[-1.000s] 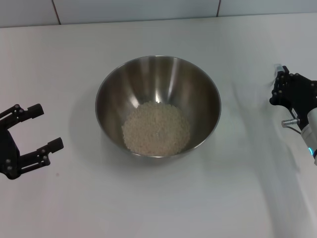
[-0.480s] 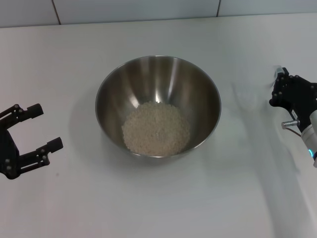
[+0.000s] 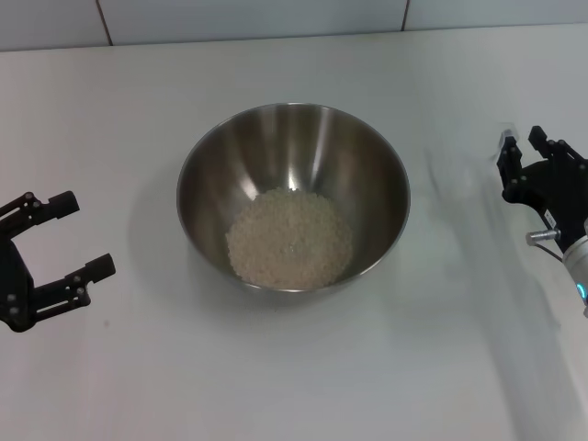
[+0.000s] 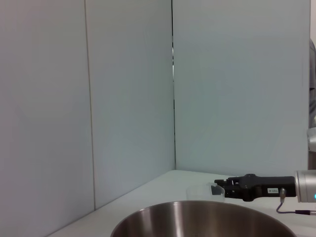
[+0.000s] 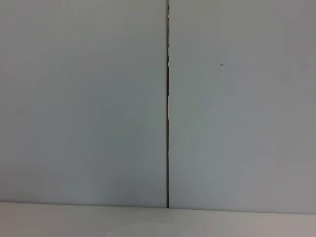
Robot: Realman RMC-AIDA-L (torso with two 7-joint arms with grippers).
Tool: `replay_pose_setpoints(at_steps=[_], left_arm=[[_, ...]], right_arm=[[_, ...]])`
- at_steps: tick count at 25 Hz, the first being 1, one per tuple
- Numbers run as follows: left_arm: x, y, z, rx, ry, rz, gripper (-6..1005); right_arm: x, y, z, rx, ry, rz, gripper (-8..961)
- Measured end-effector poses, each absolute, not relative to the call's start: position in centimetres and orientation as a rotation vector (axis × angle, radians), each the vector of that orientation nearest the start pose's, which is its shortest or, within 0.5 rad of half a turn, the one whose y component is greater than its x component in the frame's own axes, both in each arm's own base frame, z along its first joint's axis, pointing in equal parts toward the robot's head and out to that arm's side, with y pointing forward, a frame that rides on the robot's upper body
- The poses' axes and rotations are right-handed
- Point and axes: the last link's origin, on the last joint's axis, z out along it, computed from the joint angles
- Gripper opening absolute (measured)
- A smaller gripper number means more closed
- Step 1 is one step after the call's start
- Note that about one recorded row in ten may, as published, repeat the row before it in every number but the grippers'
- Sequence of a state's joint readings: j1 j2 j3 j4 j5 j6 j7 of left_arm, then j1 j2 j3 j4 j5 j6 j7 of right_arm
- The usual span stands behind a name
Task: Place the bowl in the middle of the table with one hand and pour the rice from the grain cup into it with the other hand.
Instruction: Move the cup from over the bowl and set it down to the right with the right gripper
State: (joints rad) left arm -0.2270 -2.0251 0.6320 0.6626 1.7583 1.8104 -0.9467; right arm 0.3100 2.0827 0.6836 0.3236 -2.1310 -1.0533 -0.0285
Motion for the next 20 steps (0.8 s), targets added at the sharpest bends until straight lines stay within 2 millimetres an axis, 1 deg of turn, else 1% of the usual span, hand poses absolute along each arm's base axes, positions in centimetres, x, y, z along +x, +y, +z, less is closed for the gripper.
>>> replay_pose_setpoints(at_steps=[7, 12, 15, 20], left_arm=[[-31.8, 24.0, 5.2, -2.506, -0.257, -0.885, 818], [-31.8, 24.0, 5.2, -2.505, -0.257, -0.886, 818], [-31.8, 24.0, 5.2, -2.507, -0.258, -0.885, 818], [-31.9, 23.9, 5.2, -2.508, -0.259, -0.887, 818]], right_arm=[[34.2, 28.7, -5.0, -1.649, 0.624, 0.560, 365], [34.6, 28.2, -5.1, -1.650, 0.633, 0.549, 364], [34.6, 27.7, -5.2, -1.658, 0.635, 0.554, 380], [34.7, 26.5, -5.2, -1.656, 0.628, 0.588, 408]])
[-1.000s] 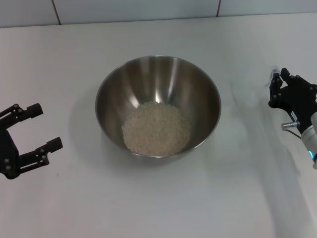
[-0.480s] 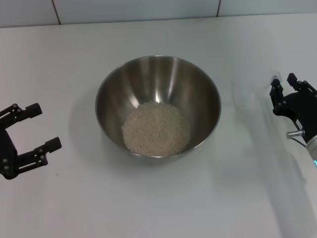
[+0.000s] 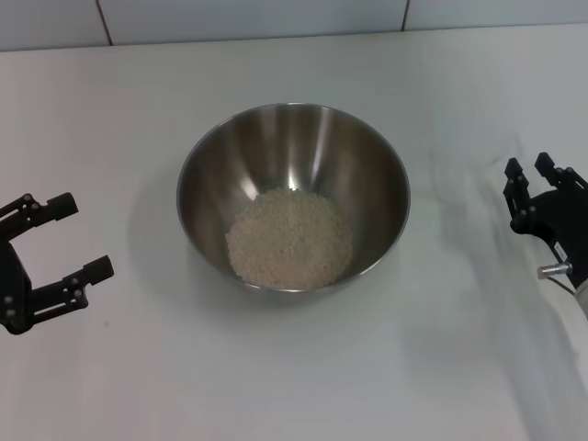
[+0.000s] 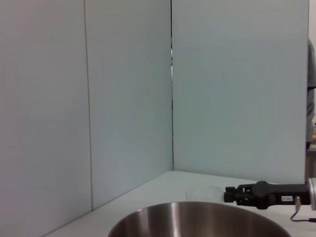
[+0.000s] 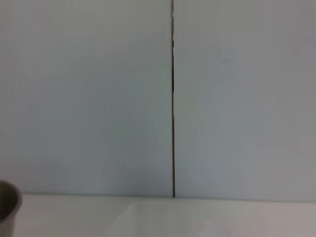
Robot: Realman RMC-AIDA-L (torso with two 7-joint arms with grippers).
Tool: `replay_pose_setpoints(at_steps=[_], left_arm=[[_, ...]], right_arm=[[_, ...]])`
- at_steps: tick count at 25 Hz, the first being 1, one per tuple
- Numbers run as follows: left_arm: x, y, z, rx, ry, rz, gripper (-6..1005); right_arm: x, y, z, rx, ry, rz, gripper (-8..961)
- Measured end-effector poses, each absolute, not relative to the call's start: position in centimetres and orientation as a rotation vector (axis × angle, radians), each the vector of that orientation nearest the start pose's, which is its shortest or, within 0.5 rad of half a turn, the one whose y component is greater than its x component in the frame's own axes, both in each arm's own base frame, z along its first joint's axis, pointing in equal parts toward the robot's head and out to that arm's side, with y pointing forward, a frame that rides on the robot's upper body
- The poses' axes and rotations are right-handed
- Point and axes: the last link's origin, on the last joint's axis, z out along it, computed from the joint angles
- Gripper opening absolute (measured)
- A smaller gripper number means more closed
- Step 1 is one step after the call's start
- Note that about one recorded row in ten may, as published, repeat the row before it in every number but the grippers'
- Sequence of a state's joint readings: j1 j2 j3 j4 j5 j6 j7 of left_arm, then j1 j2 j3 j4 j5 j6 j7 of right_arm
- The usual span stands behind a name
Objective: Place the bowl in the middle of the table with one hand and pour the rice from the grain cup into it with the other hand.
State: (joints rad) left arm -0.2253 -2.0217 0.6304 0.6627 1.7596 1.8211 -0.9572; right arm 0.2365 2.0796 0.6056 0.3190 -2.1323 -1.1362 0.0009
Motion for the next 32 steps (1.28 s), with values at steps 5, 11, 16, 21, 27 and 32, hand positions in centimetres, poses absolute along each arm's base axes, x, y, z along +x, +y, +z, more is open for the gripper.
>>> replay_pose_setpoints(at_steps=[5, 11, 16, 21, 27, 32], left_arm=[[-31.9, 23.8, 5.2, -2.508, -0.258, -0.885, 818], [-31.9, 23.6, 5.1, -2.518, -0.254, -0.882, 818], [-32.0, 23.4, 4.9, -2.535, -0.256, -0.872, 818], [-32.0, 23.5, 4.7, -2.552, -0.257, -0.864, 818], [-32.0, 23.4, 4.8, -2.556, -0.250, -0.864, 818], [-32.0, 23.4, 4.7, -2.559, -0.241, -0.863, 818]], right_arm=[[34.3, 24.3, -4.0, -1.599, 0.562, 0.691, 435], [34.1, 22.1, -1.6, -1.639, 0.497, 0.910, 468], [33.7, 22.1, 0.5, -1.873, 0.487, 1.080, 495], [32.9, 22.8, 1.6, -2.123, 0.437, 1.098, 523], [31.9, 23.5, 0.7, -2.281, 0.360, 1.075, 678], [30.8, 23.8, -0.6, -2.407, 0.296, 1.063, 705]])
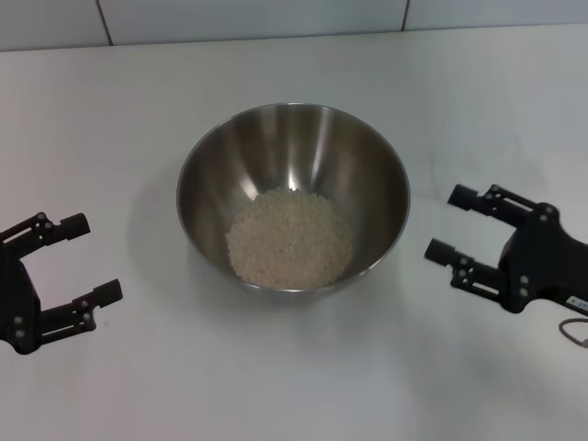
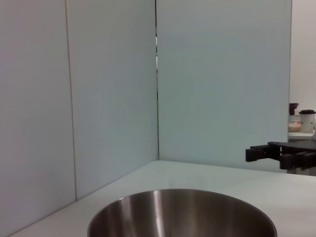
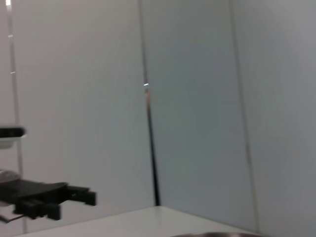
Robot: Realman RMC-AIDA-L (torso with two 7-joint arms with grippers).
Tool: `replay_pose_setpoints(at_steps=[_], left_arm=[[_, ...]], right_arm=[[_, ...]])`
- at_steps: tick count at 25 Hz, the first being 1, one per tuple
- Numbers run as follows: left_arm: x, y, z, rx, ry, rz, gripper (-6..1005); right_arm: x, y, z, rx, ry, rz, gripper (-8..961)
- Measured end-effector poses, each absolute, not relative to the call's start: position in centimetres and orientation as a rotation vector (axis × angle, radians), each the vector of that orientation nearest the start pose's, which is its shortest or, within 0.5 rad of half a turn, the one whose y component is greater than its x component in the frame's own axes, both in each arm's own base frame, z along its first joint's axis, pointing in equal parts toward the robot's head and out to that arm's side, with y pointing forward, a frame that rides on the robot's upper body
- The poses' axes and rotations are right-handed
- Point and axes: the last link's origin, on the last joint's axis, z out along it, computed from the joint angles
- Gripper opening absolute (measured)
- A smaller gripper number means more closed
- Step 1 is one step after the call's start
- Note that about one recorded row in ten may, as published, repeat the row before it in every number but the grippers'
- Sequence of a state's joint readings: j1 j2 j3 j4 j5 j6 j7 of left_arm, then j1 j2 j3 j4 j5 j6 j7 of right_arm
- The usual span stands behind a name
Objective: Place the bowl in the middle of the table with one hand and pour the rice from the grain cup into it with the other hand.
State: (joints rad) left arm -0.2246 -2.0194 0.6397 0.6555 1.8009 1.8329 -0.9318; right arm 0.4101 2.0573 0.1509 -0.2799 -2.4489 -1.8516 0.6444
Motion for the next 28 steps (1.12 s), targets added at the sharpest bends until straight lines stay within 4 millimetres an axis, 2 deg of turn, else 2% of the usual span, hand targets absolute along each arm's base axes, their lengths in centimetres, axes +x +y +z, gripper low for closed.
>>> replay_pose_setpoints(at_steps=[13, 28], left_arm=[[-31.5, 23.9, 4.4, -2.603, -0.212, -0.853, 818], [-31.0, 24.2, 3.9, -2.652, -0.207, -0.864, 818]], right_arm=[[30.3, 24.2, -0.4, -2.539, 0.208, 1.026, 704], [30.1, 24.4, -0.4, -2.581, 0.182, 1.013, 704]])
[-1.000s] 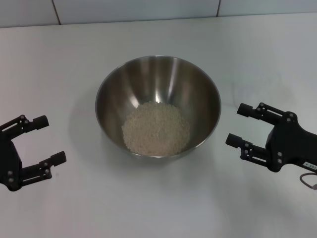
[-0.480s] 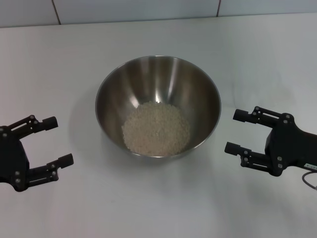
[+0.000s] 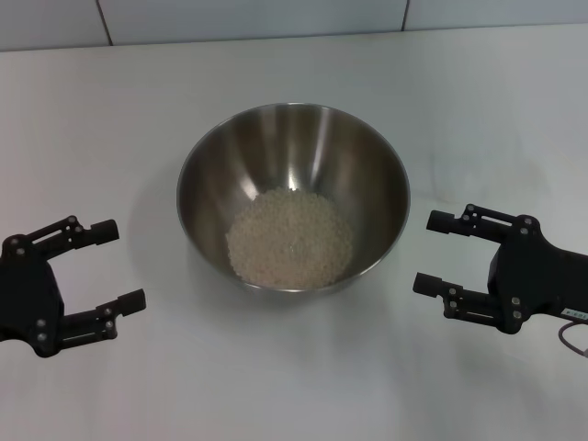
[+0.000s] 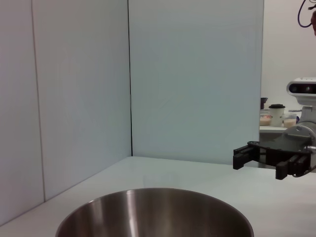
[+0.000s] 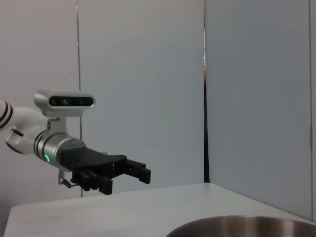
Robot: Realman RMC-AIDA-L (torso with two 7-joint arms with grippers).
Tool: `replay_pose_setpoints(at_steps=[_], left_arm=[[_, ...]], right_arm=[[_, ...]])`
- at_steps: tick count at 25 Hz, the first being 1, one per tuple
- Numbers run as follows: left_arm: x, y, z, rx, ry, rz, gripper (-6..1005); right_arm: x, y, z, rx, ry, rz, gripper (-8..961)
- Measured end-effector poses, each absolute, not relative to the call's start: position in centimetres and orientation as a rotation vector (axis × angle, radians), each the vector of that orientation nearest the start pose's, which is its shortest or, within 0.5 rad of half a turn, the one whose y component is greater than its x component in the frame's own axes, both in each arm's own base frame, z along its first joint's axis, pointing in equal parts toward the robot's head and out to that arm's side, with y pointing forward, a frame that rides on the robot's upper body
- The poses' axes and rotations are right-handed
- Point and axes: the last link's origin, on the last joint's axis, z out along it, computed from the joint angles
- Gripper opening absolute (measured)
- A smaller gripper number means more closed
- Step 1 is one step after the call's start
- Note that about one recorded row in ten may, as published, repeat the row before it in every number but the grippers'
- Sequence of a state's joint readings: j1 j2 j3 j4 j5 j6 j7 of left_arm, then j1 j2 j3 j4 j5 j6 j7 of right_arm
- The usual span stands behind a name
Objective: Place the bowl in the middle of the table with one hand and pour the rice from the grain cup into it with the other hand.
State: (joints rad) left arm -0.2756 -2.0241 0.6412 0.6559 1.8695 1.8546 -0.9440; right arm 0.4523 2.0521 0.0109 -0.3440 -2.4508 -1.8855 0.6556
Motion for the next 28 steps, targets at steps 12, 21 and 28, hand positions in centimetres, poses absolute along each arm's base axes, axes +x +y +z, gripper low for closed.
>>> replay_pose_setpoints(at_steps=[12, 21, 28], left_arm=[[-30.94, 24.17, 3.83, -2.652, -0.211, -0.867, 818], [-30.94, 24.16, 3.83, -2.653, -0.210, -0.867, 818], [-30.93, 24.12, 3.85, -2.656, -0.209, -0.869, 818]], right_arm=[[30.12, 24.18, -0.37, -2.581, 0.183, 1.016, 704], [30.14, 24.05, -0.41, -2.581, 0.187, 1.018, 704], [30.16, 23.89, -0.52, -2.588, 0.198, 1.020, 704]])
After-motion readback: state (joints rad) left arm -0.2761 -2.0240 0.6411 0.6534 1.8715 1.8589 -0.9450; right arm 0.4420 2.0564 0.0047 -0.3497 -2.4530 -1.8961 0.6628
